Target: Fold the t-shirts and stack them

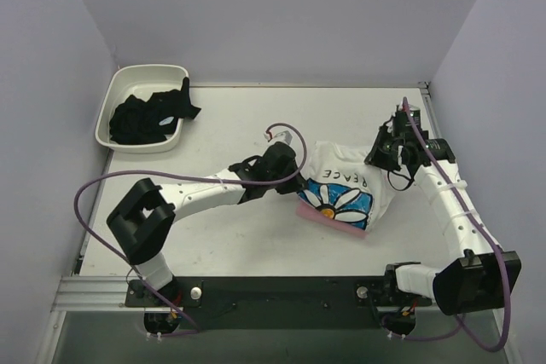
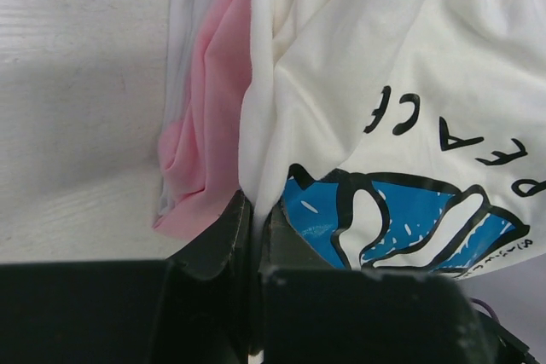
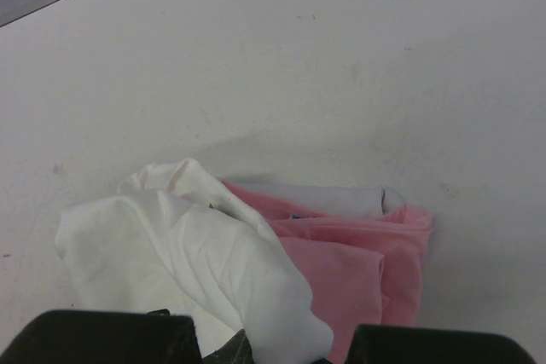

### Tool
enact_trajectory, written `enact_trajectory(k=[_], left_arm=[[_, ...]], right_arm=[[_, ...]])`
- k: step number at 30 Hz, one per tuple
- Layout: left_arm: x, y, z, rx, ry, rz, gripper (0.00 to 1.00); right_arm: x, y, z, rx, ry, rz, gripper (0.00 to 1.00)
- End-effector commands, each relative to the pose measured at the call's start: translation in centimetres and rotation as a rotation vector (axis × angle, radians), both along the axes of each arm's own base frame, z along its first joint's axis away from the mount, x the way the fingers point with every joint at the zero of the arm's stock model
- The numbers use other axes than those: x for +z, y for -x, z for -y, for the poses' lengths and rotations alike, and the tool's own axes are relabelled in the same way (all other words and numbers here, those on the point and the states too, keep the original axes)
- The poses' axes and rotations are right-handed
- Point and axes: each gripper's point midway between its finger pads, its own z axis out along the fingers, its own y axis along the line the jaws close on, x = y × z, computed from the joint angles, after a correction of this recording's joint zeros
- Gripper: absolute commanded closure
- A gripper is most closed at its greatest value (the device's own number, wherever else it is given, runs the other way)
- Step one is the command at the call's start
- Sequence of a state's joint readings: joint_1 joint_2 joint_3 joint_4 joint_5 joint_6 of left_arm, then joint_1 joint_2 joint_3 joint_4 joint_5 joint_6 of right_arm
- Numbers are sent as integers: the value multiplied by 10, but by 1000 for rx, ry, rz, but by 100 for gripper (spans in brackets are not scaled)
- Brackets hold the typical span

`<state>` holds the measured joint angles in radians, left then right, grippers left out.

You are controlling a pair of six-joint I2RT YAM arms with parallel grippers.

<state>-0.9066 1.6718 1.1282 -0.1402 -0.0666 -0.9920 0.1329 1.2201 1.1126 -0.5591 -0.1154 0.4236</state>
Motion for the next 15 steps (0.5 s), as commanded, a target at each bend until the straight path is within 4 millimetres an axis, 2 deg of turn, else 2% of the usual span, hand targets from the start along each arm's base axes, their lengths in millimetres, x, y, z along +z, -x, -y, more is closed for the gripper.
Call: enact_trajectory(k=[1, 5, 10, 11, 15], left_arm=[[27, -7, 39, -32, 105, 59, 100], [11, -6, 44, -33, 108, 28, 100], [-4, -2, 42, -28, 89, 8, 100], [0, -5, 44, -25, 104, 23, 100], [-9, -3, 40, -26, 82, 16, 100]], right_arm=[[12, -23, 3, -23, -46, 74, 100], [2, -31, 9, -45, -62, 50, 100], [-28, -33, 5, -54, -87, -6, 100], [-33, -34, 6, -61, -79, -13, 100], [-58, -33, 12, -91, -54, -68, 100]])
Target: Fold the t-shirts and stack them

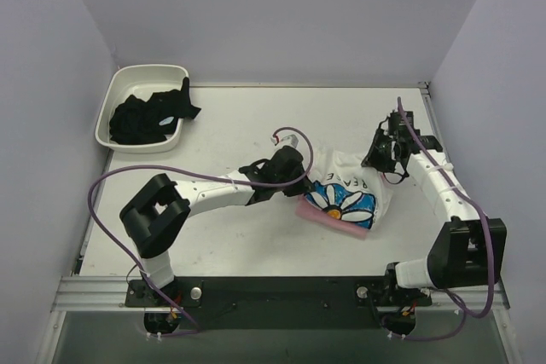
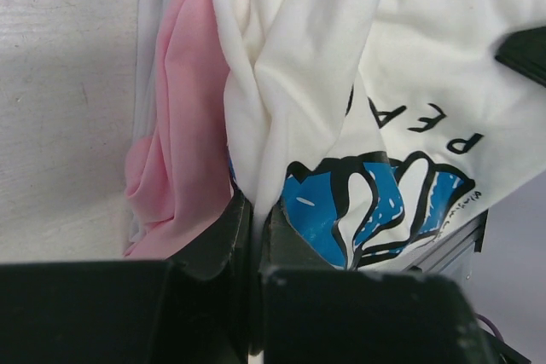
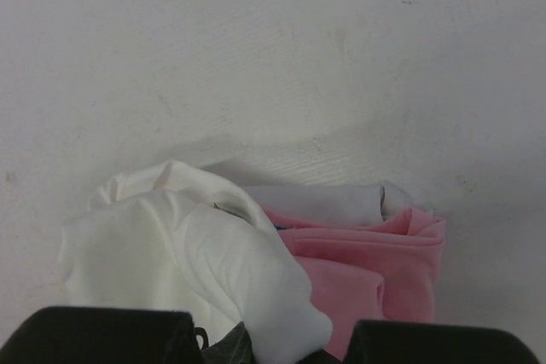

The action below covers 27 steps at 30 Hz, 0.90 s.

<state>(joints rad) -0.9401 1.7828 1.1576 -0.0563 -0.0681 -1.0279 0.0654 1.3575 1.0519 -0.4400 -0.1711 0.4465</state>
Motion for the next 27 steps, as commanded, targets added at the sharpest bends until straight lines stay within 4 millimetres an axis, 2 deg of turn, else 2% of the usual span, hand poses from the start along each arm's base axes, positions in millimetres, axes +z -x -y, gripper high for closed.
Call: enact_trajectory(k=[1, 5, 10, 11, 13, 14, 15, 16, 17, 18, 19, 20, 21, 22, 23, 25, 26, 27], left_arm=[[8, 0, 10, -14, 57, 25, 100], [1, 4, 4, -4, 52, 22, 100], [-2, 18, -10, 11, 24, 34, 100], [-3, 20, -14, 18, 13, 35, 96], [-1, 22, -24, 45, -1, 52, 72], [2, 22, -29, 57, -6, 57, 43], [1, 21, -32, 70, -14, 66, 25], [-6, 24, -40, 71, -54, 48, 14], [-4, 25, -42, 76, -56, 49, 10], [-2, 24, -45, 86, -64, 55, 10], [-2, 24, -48, 91, -71, 54, 9], [9, 25, -49, 92, -52, 69, 9], [18, 24, -50, 94, -42, 86, 9], [31, 21, -51, 97, -45, 115, 9], [49, 19, -53, 100, -30, 147, 9], [84, 10, -54, 103, -34, 217, 8], [101, 9, -53, 95, -20, 244, 8], [112, 5, -53, 88, -26, 270, 8]], right_arm=[[-16, -11, 3, -41, -3, 5, 100], [-26, -12, 6, -53, 14, -15, 100], [-22, -18, 13, -86, 38, -4, 100], [-20, -20, 14, -89, 43, 1, 100], [-22, -22, 16, -94, 51, -8, 100], [-26, -23, 16, -98, 56, -20, 100], [-26, -24, 16, -97, 57, -21, 98], [-28, -25, 18, -103, 65, -28, 93], [-32, -25, 19, -117, 71, -41, 70], [-33, -26, 21, -124, 80, -42, 55], [-33, -27, 26, -138, 101, -40, 20], [-32, -28, 28, -145, 109, -36, 4], [-27, -29, 27, -148, 107, -24, 0], [-21, -30, 32, -166, 138, -2, 0], [-7, -31, 39, -190, 172, 46, 0], [15, -34, 35, -178, 200, 115, 0], [33, -34, 34, -178, 203, 167, 0], [42, -32, 29, -163, 197, 189, 0]])
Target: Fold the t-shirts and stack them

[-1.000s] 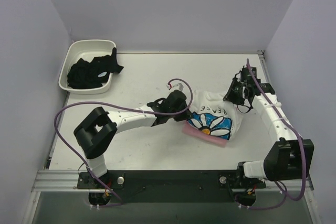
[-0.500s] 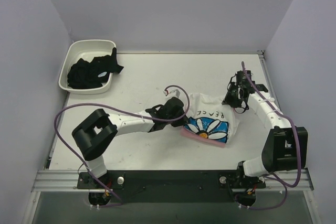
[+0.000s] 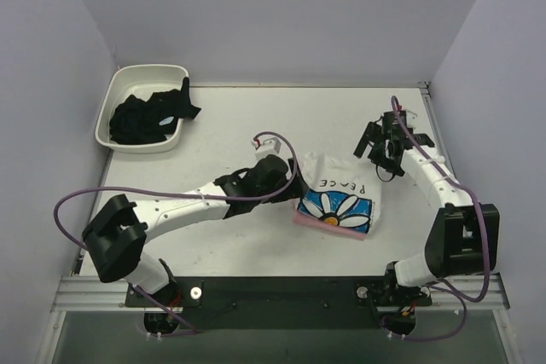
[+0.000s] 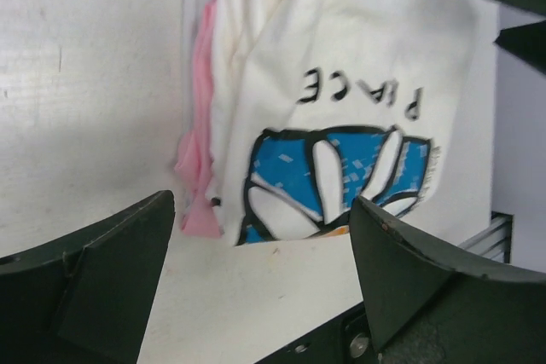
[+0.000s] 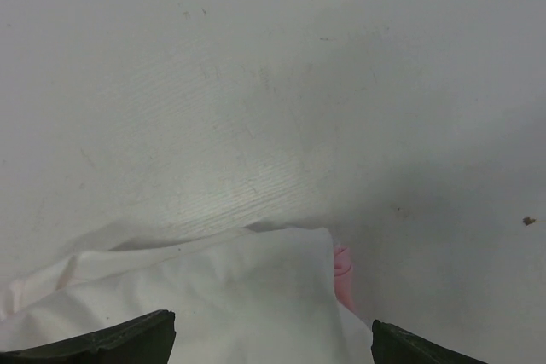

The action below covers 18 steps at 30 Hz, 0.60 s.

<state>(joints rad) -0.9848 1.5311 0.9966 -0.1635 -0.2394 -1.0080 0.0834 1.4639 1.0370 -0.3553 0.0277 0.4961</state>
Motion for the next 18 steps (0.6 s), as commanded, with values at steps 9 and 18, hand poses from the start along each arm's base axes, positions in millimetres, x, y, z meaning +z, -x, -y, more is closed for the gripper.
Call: enact_trajectory(k=[9, 18], left_arm=[[127, -40, 63, -133, 176, 195, 7], [92, -74, 97, -256, 427, 151, 7]], right_arm=[[104, 29, -53, 101, -173, 277, 0], [100, 89, -75, 180, -345, 352, 0]])
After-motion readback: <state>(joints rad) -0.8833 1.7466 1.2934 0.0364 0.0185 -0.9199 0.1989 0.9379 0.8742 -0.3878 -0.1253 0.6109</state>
